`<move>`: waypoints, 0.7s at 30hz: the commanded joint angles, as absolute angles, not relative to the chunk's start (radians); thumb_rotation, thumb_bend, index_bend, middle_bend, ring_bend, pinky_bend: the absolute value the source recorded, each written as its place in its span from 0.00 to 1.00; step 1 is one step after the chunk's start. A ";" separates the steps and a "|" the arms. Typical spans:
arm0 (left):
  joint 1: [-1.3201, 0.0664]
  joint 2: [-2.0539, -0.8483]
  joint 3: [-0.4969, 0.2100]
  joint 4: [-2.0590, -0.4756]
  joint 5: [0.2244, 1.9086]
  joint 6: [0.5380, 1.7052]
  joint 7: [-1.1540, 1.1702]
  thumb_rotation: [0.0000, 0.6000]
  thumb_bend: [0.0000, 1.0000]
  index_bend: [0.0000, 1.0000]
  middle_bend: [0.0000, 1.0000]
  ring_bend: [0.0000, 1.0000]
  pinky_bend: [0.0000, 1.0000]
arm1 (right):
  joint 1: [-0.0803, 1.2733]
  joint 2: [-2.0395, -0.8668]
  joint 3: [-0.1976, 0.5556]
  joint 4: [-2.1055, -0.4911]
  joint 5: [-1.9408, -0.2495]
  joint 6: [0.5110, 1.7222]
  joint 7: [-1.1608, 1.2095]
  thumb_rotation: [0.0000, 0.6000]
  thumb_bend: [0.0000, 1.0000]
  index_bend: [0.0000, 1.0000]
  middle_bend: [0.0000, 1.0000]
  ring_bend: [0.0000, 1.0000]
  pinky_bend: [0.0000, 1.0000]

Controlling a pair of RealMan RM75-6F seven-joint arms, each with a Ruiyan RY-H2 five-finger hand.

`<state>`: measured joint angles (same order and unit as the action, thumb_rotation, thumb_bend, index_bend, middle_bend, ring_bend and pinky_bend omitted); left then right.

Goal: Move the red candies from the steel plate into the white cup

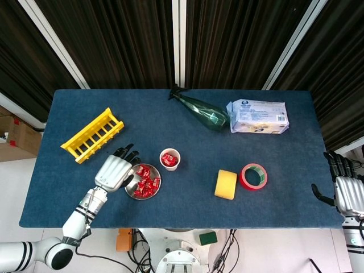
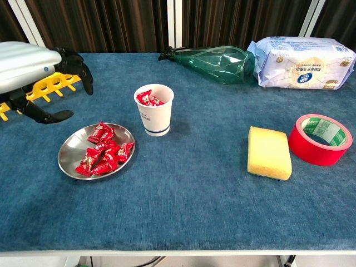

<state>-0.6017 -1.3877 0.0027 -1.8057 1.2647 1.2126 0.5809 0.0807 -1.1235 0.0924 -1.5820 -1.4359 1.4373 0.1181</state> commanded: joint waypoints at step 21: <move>-0.591 -1.476 0.055 -1.710 1.292 1.075 0.567 1.00 0.27 0.38 0.24 0.08 0.23 | 0.084 -1.124 0.091 -1.582 -1.432 1.429 0.117 1.00 0.33 0.00 0.00 0.00 0.00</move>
<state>-0.5912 -1.4759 0.0551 -1.7106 1.2922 1.0751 0.5667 0.0838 -1.1245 0.0911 -1.5819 -1.4323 1.4286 0.1166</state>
